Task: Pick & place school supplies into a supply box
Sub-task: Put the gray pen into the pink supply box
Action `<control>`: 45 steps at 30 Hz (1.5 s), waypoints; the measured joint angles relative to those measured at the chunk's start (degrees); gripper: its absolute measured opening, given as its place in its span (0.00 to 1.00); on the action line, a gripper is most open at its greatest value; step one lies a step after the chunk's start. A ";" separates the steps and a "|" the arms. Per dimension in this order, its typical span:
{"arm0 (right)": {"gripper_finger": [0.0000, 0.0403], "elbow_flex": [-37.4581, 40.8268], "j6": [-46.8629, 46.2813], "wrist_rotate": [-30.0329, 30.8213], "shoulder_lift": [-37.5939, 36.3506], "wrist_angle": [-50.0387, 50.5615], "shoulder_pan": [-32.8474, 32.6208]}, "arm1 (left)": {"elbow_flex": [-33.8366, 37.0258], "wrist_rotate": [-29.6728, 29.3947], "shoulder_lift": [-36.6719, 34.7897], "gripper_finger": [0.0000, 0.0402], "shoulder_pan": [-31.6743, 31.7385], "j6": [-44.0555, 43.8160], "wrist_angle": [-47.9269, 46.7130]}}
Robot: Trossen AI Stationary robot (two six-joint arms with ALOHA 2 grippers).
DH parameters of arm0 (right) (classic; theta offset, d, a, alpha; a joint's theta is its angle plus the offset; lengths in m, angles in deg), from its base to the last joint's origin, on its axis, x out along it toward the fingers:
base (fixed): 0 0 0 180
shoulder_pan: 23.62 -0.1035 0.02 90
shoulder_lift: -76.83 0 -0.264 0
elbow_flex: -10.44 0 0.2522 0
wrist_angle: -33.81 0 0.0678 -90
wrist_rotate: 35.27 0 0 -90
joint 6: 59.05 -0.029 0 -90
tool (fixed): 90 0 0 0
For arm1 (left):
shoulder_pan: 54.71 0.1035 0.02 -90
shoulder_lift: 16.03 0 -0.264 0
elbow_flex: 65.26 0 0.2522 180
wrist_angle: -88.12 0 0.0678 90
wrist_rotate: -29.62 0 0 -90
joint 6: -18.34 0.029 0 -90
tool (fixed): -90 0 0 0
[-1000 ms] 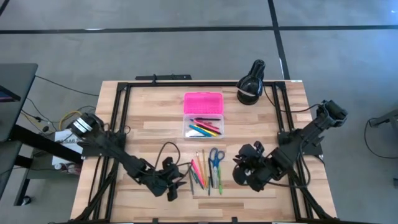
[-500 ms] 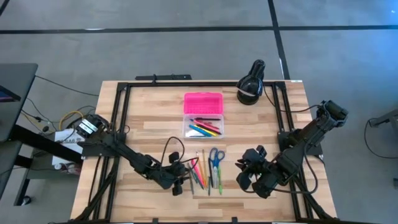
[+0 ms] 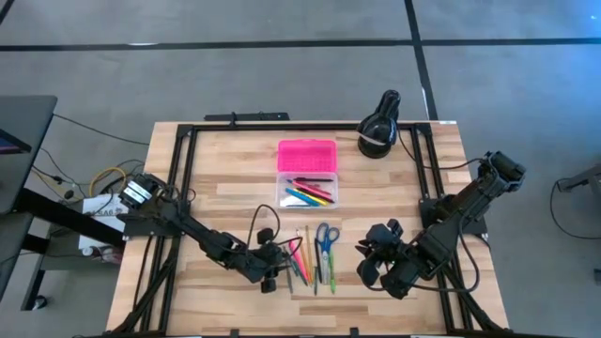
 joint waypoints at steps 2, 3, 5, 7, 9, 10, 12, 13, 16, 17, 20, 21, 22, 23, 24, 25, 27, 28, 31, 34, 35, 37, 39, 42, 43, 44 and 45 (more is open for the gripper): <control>0.17 0.00 0.02 -0.04 0.00 0.60 0.01 | -0.15 0.46 1.28 0.35 0.00 -0.09 2.09; 0.17 0.00 0.01 -0.03 0.00 0.70 0.08 | 0.04 0.37 1.30 0.35 0.00 -0.10 1.56; 0.17 0.00 -0.04 -0.05 0.00 0.89 0.31 | 0.01 -0.17 1.26 0.35 -0.10 -0.38 2.37; 0.17 0.00 0.00 -0.04 0.02 0.89 0.31 | -0.11 -1.68 1.17 0.35 -0.15 -0.43 2.30; 0.17 0.00 0.02 -0.08 0.02 1.11 0.31 | -0.03 -0.92 1.19 0.35 -0.15 0.43 2.28; 0.17 0.00 0.02 -0.13 0.02 1.16 0.43 | -0.05 -0.20 1.19 0.35 -0.11 0.41 2.29; 0.17 0.00 0.03 -0.14 0.02 1.13 0.72 | -0.05 0.03 1.34 0.35 0.02 0.37 1.72; 0.17 0.00 0.05 -0.15 0.02 1.15 0.72 | -0.05 -0.04 1.80 0.35 0.02 0.41 1.91; 0.17 0.00 0.09 -0.13 0.02 1.15 0.75 | -0.06 1.00 3.36 0.35 0.00 0.71 3.14; 0.17 0.00 0.11 -0.15 0.02 1.15 0.73 | -0.19 2.13 4.32 0.35 0.02 0.26 4.25; 0.17 0.00 0.06 -0.14 0.02 0.97 0.73 | -0.14 2.80 5.75 0.35 -0.36 -1.22 6.28; 0.17 0.00 0.00 -0.17 0.02 0.99 0.73 | -0.16 2.26 6.01 0.35 -0.63 -1.51 6.63; 0.17 0.00 0.00 -0.18 0.02 0.95 0.73 | -0.16 1.88 6.09 0.35 -0.76 -1.70 6.72; 0.17 0.00 -0.05 -0.20 0.02 0.91 0.73 | -0.16 1.39 6.18 0.35 -0.93 -1.68 6.90; 0.17 0.00 -0.20 -0.22 0.02 0.95 0.73 | -0.15 1.16 6.20 0.35 -0.96 -1.52 6.94; 0.17 0.00 -0.28 -0.24 0.02 0.95 0.73 | -0.16 1.17 6.20 0.35 -0.96 -1.46 6.76; 0.17 0.00 -0.31 -0.24 0.02 0.91 0.73 | -0.16 1.37 6.20 0.35 -0.96 -1.38 6.19; 0.17 0.00 -0.31 -0.26 0.02 0.91 0.73 | -0.16 1.61 6.18 0.35 -0.96 -1.29 5.71; 0.17 0.00 -0.33 -0.26 0.02 0.91 0.73 | -0.22 2.47 6.12 0.35 -1.08 -1.29 4.65; 0.17 0.00 -0.35 -0.27 0.02 0.91 0.73 | -0.22 2.80 6.09 0.35 -1.78 -1.34 4.19; 0.17 0.00 -0.35 -0.28 0.02 0.93 0.73 | -0.22 2.96 6.00 0.35 -2.09 -1.34 4.10; 0.17 0.00 -0.35 -0.28 0.02 0.91 0.73 | -0.20 3.47 5.43 0.35 -2.57 -1.36 3.10; 0.17 0.00 -0.35 -0.28 0.02 0.93 0.73 | -0.18 3.71 4.62 0.35 -2.90 -1.49 1.44; 0.17 0.00 -0.35 -0.22 0.02 0.96 0.73 | -0.12 4.14 2.86 0.35 -3.19 -1.84 -2.77; 0.17 0.00 -0.35 -0.23 0.02 1.02 0.73 | -0.12 4.48 2.21 0.35 -3.21 -2.00 -4.37; 0.17 0.00 -0.35 -0.21 0.02 1.06 0.73 | -0.12 4.82 1.57 0.35 -3.21 -2.12 -5.92; 0.17 0.00 -0.35 -0.20 0.02 1.06 0.73 | -0.09 5.15 0.94 0.35 -3.21 -2.19 -7.38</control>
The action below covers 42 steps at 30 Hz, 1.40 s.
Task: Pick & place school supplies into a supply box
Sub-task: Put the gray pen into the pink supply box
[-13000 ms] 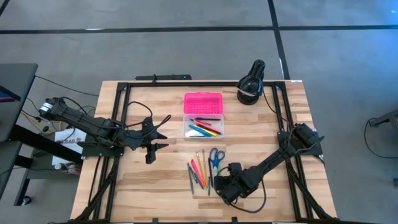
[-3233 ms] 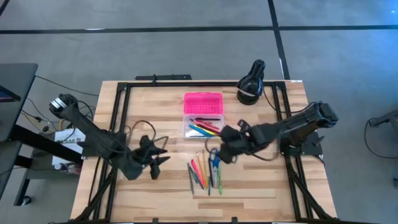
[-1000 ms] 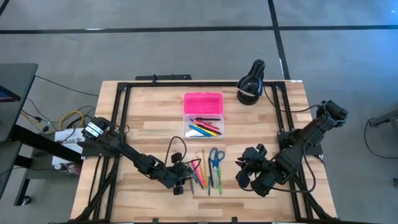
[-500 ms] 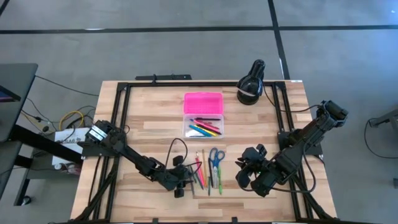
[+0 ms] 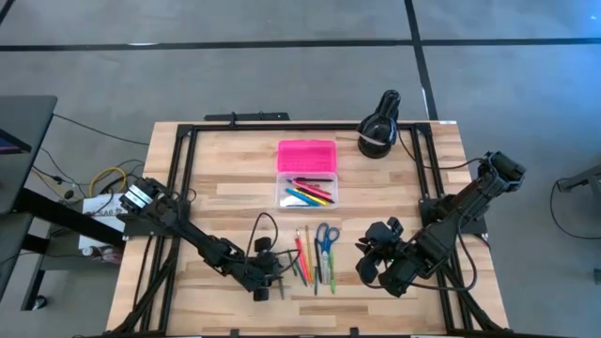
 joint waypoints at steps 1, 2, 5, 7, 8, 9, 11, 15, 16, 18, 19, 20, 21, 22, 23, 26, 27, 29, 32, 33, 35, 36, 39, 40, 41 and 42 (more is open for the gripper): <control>0.17 0.00 0.00 0.00 0.00 0.02 0.00 | 0.00 0.31 -0.53 0.35 0.00 -0.13 -1.29; 0.17 0.00 0.00 0.00 0.00 0.04 0.00 | 0.00 0.51 -1.06 0.35 -0.01 -0.19 -2.53; 0.17 0.00 0.00 0.02 0.00 0.06 0.00 | 0.04 0.47 -2.71 0.35 -0.26 -0.21 -5.91; 0.17 0.00 0.00 0.04 0.00 0.07 0.00 | 0.07 0.51 -3.73 0.35 -0.33 -0.19 -8.19; 0.17 0.00 0.05 0.04 0.00 0.07 0.00 | 0.07 0.54 -4.26 0.35 -0.34 -0.19 -9.47; 0.17 0.00 0.23 0.04 0.00 0.04 0.00 | 0.09 0.61 -4.74 0.35 -0.35 -0.19 -10.79; 0.17 0.00 0.33 0.12 0.00 0.07 0.00 | 0.09 1.03 -5.59 0.35 -0.33 -0.19 -12.91; 0.17 0.00 0.44 0.15 0.00 0.07 0.00 | 0.17 1.18 -7.27 0.35 -0.31 -0.77 -15.82; 0.17 0.00 0.46 0.15 0.00 0.07 0.00 | 0.17 1.17 -7.77 0.35 -0.33 -0.98 -15.88; 0.17 0.00 0.50 0.15 0.00 0.07 0.00 | 0.16 0.71 -8.97 0.35 -0.33 -1.58 -15.68; 0.17 0.00 0.55 0.15 0.00 0.07 0.00 | 0.15 0.32 -9.48 0.35 -0.33 -2.00 -15.56; 0.17 0.00 0.72 0.15 0.00 0.07 0.00 | 0.15 -0.20 -10.10 0.35 -0.33 -2.47 -15.58; 0.17 0.00 0.88 0.15 0.00 0.07 0.00 | 0.15 -0.65 -10.79 0.35 -0.33 -2.88 -15.58; 0.17 0.00 0.94 0.15 0.00 0.07 0.00 | 0.15 -1.00 -11.57 0.35 -0.33 -3.31 -15.56; 0.17 0.00 0.94 0.15 0.00 0.07 0.00 | 0.15 -1.40 -12.38 0.35 -0.33 -4.07 -15.55; 0.17 0.00 0.98 0.15 0.00 0.09 0.00 | 0.11 -2.67 -14.60 0.35 -0.32 -9.94 -17.21; 0.17 0.00 0.98 0.15 0.00 0.09 0.00 | 0.11 -2.98 -15.20 0.35 -0.31 -13.35 -18.44; 0.17 0.00 1.01 0.15 0.00 0.11 0.00 | 0.11 -3.01 -15.96 0.35 -0.31 -21.33 -21.40; 0.17 0.00 1.49 0.16 0.00 0.21 0.00 | 0.09 -0.12 -16.07 0.35 -0.31 -33.67 -26.06; 0.17 0.00 1.96 0.17 0.00 0.22 0.00 | 0.11 1.14 -15.94 0.35 -0.41 -36.60 -26.90; 0.17 0.00 2.09 0.54 0.00 0.50 0.00 | 0.09 3.05 -15.59 0.35 -0.62 -40.81 -27.73; 0.17 0.00 2.08 1.06 0.00 0.72 0.00 | 0.09 3.04 -15.59 0.35 -0.74 -42.23 -28.36; 0.17 0.00 2.08 2.43 0.00 0.87 0.10 | 0.09 2.27 -15.59 0.35 -0.72 -45.39 -28.61; 0.17 0.00 2.06 2.82 0.00 0.87 0.35 | 0.09 2.16 -15.59 0.35 -0.52 -46.44 -28.78; 0.17 0.00 2.07 2.99 0.00 0.87 0.49 | 0.09 2.34 -15.59 0.35 -0.24 -47.62 -29.14; 0.17 0.00 2.09 2.99 0.00 0.93 0.59 | 0.08 2.81 -15.37 0.35 0.10 -48.79 -29.46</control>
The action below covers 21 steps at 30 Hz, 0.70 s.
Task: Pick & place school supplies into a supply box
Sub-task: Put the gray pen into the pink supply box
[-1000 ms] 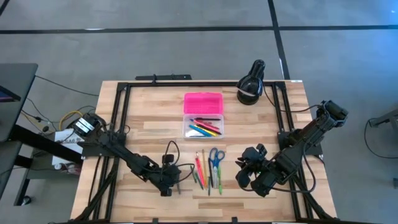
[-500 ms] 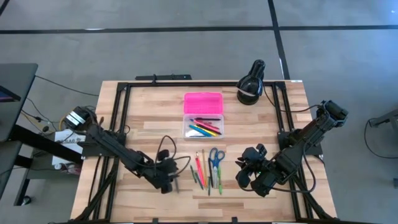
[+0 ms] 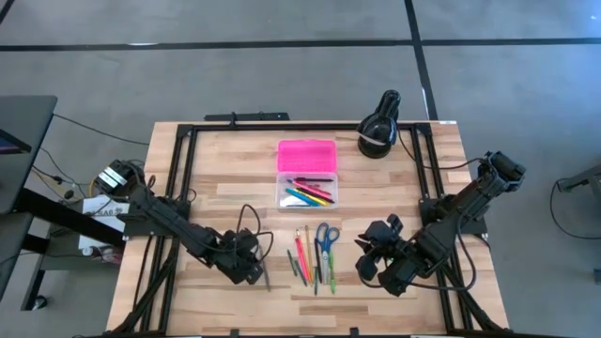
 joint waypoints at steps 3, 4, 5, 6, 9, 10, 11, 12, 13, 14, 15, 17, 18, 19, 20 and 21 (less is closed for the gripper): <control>0.17 0.00 0.12 -0.02 0.00 0.10 0.58 | -0.03 3.49 1.66 0.35 1.23 -2.99 -0.14; 0.17 0.00 0.10 -0.02 0.00 0.12 0.81 | -0.03 5.09 2.41 0.35 1.70 -3.77 0.38; 0.17 0.00 0.08 -0.02 0.00 0.12 1.01 | -0.03 6.23 3.33 0.35 1.98 -4.42 1.12; 0.17 0.00 0.05 -0.02 0.00 0.21 1.04 | -0.03 7.42 4.29 0.35 2.21 -4.75 1.54; 0.17 0.00 0.01 -0.02 0.00 0.26 1.02 | -0.26 7.86 6.00 0.35 2.33 -5.05 3.67; 0.17 0.00 -0.02 -0.04 0.00 0.28 0.89 | -0.25 7.66 6.37 0.35 2.33 -5.43 4.23; 0.17 0.00 -0.03 -0.04 0.00 0.28 0.80 | -0.23 7.27 6.58 0.35 2.33 -5.72 4.96; 0.17 0.00 -0.03 -0.06 0.00 0.29 0.78 | -0.23 6.87 6.69 0.35 2.26 -5.99 5.57; 0.17 0.00 -0.03 -0.10 0.00 0.30 0.68 | -0.23 6.31 6.72 0.35 2.20 -6.28 5.99; 0.17 0.00 -0.03 -0.13 0.00 0.31 0.63 | -0.23 5.83 6.75 0.35 2.17 -6.35 6.26; 0.17 -0.02 -0.03 -0.13 0.00 0.32 0.63 | -0.23 5.46 6.79 0.35 2.17 -6.37 6.50; 0.17 -0.01 -0.03 -0.17 0.00 0.51 0.65 | -0.23 5.26 6.83 0.35 2.31 -6.31 6.95; 0.17 -0.02 -0.05 -0.15 0.00 0.49 0.65 | -0.23 5.33 6.85 0.35 2.50 -6.27 7.15; 0.17 -0.02 -0.03 -0.15 0.00 0.51 0.65 | -0.21 5.41 6.86 0.36 2.63 -6.24 7.32; 0.17 -0.02 -0.03 -0.16 0.00 0.51 0.65 | -0.21 5.48 6.86 0.36 2.81 -6.24 7.42; 0.17 -0.02 -0.03 -0.15 0.00 0.51 0.65 | -0.21 5.54 6.87 0.37 2.97 -6.22 7.52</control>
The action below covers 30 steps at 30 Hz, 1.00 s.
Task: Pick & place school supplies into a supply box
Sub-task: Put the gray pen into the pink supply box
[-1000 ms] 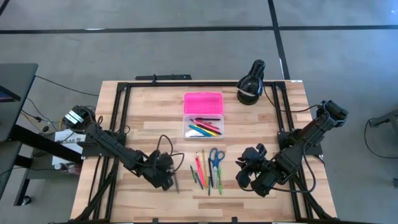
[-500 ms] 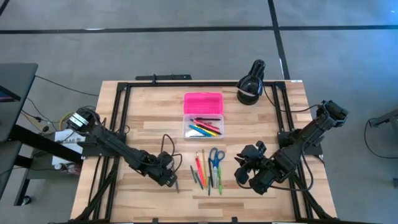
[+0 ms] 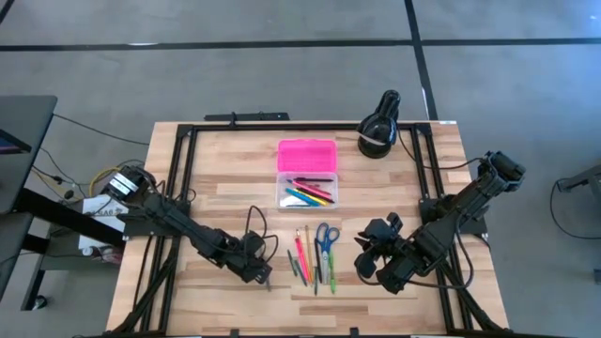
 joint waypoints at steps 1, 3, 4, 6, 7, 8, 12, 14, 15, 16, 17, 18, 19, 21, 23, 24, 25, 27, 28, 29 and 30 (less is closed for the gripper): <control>0.17 0.00 0.02 0.00 0.00 0.00 0.00 | 0.00 0.16 0.02 0.39 0.19 -0.01 0.05; 0.17 0.00 0.31 0.01 0.00 0.02 0.05 | 0.00 0.80 0.00 0.42 0.64 -0.63 0.11; 0.17 0.00 0.39 0.02 0.00 0.07 0.23 | -0.02 1.12 0.15 0.43 0.91 -1.48 0.14; 0.17 0.00 0.41 0.04 0.00 0.20 0.44 | -0.02 1.74 0.15 0.46 1.48 -3.80 0.11; 0.17 0.00 0.42 0.11 0.00 0.20 0.62 | -0.02 2.08 0.15 0.47 1.80 -5.06 0.08; 0.17 0.00 0.41 0.17 0.00 0.20 0.69 | -0.02 2.44 0.15 0.48 2.10 -6.11 0.04; 0.17 0.00 0.57 0.20 0.00 0.20 1.14 | 0.00 3.72 0.17 0.48 2.95 -8.00 -0.01; 0.17 0.00 0.93 0.26 0.00 0.19 1.14 | 0.02 3.95 0.19 0.46 3.03 -8.04 -0.18; 0.17 0.00 1.38 0.24 0.00 0.16 1.14 | 0.02 3.94 0.19 0.45 3.03 -8.03 -0.33; 0.17 0.00 1.50 0.24 0.00 0.15 1.14 | 0.02 3.94 0.19 0.45 3.03 -8.02 -0.51; 0.17 0.00 1.48 0.24 0.00 0.17 1.14 | 0.02 3.95 0.20 0.44 3.03 -8.00 -0.85; 0.17 0.00 1.48 0.24 0.00 0.17 1.14 | 0.02 3.95 0.21 0.43 3.03 -7.99 -1.39; 0.17 0.00 1.49 0.26 0.00 0.17 1.14 | 0.02 3.97 0.21 0.42 3.03 -8.02 -1.95; 0.17 0.00 1.77 0.26 0.00 0.17 1.14 | 0.02 4.03 0.21 0.40 3.03 -8.18 -2.93; 0.17 0.00 1.94 0.33 0.00 0.17 1.14 | 0.02 4.20 0.21 0.39 3.03 -8.20 -3.25; 0.17 0.00 1.94 0.35 0.00 0.17 1.14 | 0.02 4.22 0.23 0.38 3.03 -8.18 -3.34; 0.17 0.00 1.98 0.35 0.00 0.17 1.14 | 0.02 4.22 0.24 0.37 3.03 -8.17 -3.37; 0.17 0.00 2.01 0.35 0.00 0.23 1.14 | 0.02 4.24 0.24 0.36 3.03 -8.15 -3.57; 0.17 0.00 2.03 0.35 0.00 0.29 1.14 | 0.02 4.25 0.24 0.35 3.03 -8.13 -3.76; 0.17 0.00 2.08 0.35 0.00 0.39 1.14 | 0.02 4.29 0.24 0.34 3.03 -8.09 -3.93; 0.17 0.00 2.10 0.35 0.00 0.39 1.14 | 0.02 4.39 0.24 0.33 3.03 -7.69 -4.12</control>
